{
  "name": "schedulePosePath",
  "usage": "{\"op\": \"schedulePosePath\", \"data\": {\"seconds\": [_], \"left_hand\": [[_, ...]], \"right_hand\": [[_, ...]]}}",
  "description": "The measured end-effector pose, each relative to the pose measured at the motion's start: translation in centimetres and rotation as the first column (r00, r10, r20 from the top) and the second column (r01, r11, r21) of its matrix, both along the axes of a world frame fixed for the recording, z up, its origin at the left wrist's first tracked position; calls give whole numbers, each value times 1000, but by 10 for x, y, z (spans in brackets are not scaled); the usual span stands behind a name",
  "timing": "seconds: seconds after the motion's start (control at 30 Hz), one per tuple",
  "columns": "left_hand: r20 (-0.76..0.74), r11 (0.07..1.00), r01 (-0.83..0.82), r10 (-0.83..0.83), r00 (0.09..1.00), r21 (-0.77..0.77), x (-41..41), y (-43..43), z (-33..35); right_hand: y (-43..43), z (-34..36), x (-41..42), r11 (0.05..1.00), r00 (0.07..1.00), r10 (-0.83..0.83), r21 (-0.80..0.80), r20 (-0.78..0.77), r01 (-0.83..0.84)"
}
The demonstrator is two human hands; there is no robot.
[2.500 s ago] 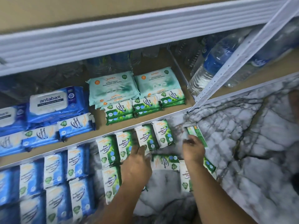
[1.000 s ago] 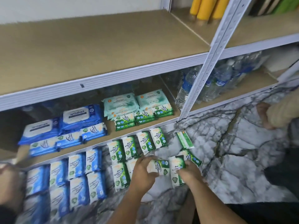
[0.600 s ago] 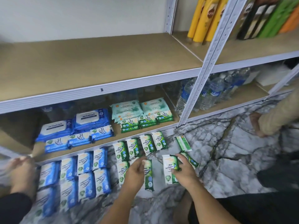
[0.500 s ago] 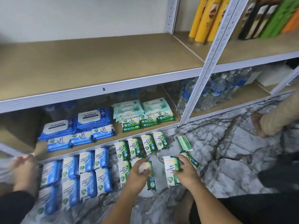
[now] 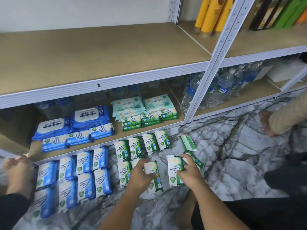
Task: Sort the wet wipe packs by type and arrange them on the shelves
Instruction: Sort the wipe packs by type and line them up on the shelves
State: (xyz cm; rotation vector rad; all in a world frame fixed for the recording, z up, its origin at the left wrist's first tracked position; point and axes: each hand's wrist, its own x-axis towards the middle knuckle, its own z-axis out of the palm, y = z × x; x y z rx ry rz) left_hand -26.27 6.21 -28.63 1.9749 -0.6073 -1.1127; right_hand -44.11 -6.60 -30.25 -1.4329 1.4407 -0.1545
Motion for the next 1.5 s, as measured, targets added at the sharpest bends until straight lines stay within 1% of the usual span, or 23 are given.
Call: {"op": "schedulePosePath", "data": {"seconds": [0.13,0.23,0.3,0.47,0.67,0.93,1.0,1.1,1.17,1.23,1.3,1.4,1.43,1.5], "left_hand": [[58,1000,7,-6,998,-17,2,-20,-10],[32,1000,-14,14,999,5,1,-33,-24],[44,1000,-7,6,999,27,2,-42,-33],[134,993,16,-31,990,114,7,-65,-59],[114,981,12,-34,993,196,16,-92,-101],[230,962,64,-127,965,264,19,-110,-122],[297,939,122,-223,929,321,21,-111,-120],[400,845,253,-461,792,472,24,-115,-115],[414,778,285,-561,717,560,26,-117,-112],[404,719,303,-631,662,626,28,-117,-111],[386,681,320,-670,634,659,30,-116,-112],[380,650,359,-716,586,670,30,-114,-116],[395,660,354,-709,584,662,29,-113,-117],[428,725,311,-638,641,614,29,-112,-115]], "right_hand": [[-9,-5,4,1000,1000,7,2,-18,-7],[-18,-14,7,1000,999,19,3,-30,-19],[-25,-22,11,999,999,33,18,-41,-33],[-49,-48,26,997,995,68,52,-72,-64],[-80,-86,48,992,984,125,48,-130,-120],[-83,-126,62,980,966,198,27,-163,-196],[-82,-130,62,978,961,206,-2,-186,-210],[-81,-133,62,971,951,216,-59,-220,-234],[-82,-132,62,963,939,232,-74,-252,-258],[-82,-131,63,954,922,251,-86,-294,-287],[-81,-130,63,946,907,264,-97,-329,-310],[-79,-129,62,940,896,261,-118,-358,-321],[-79,-129,62,937,893,252,-138,-373,-322],[-80,-129,57,941,901,181,-197,-395,-275]]}}
